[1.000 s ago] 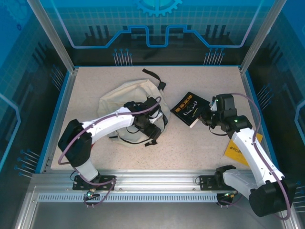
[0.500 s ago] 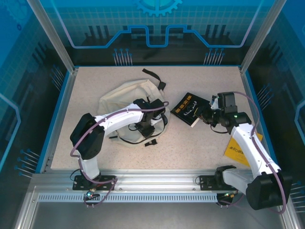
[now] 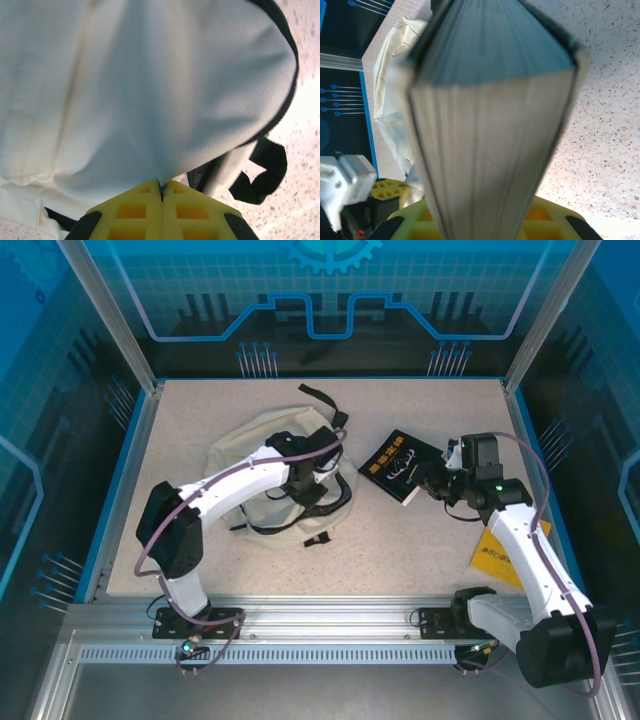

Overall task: Pack the student bag
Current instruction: Open the student bag at the center of the table.

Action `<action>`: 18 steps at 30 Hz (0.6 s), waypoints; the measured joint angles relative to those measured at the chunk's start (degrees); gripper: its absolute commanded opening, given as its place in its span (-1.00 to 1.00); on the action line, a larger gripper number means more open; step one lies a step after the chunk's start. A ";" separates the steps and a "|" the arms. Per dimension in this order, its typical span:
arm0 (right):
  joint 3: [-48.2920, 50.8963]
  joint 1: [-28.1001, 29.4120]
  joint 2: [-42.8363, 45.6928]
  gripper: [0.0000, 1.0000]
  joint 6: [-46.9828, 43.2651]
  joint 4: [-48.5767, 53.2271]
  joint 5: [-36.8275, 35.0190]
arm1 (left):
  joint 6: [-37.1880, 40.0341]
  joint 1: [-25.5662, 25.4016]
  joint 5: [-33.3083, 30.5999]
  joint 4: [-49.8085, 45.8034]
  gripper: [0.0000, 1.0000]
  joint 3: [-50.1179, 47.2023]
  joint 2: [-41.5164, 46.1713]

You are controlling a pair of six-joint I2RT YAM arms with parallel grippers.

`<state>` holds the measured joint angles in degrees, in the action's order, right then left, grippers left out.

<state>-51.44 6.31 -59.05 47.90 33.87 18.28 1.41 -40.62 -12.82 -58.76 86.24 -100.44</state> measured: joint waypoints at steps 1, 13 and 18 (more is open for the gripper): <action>0.02 0.00 0.46 -1.00 0.00 0.00 0.33 | -0.72 0.52 -0.55 0.72 -1.00 0.04 1.03; 5.16 5.88 1.40 -1.00 3.78 -5.01 6.82 | -11.43 1.09 -8.90 16.26 -1.00 -2.34 14.67; 7.23 10.95 0.24 -1.00 8.20 -10.34 7.28 | -13.35 1.09 -9.38 21.22 -1.00 -6.62 17.92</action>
<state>-44.21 17.26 -58.81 56.10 23.53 25.56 -11.94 -39.53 -22.20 -37.54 79.61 -82.52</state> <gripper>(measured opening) 0.164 0.068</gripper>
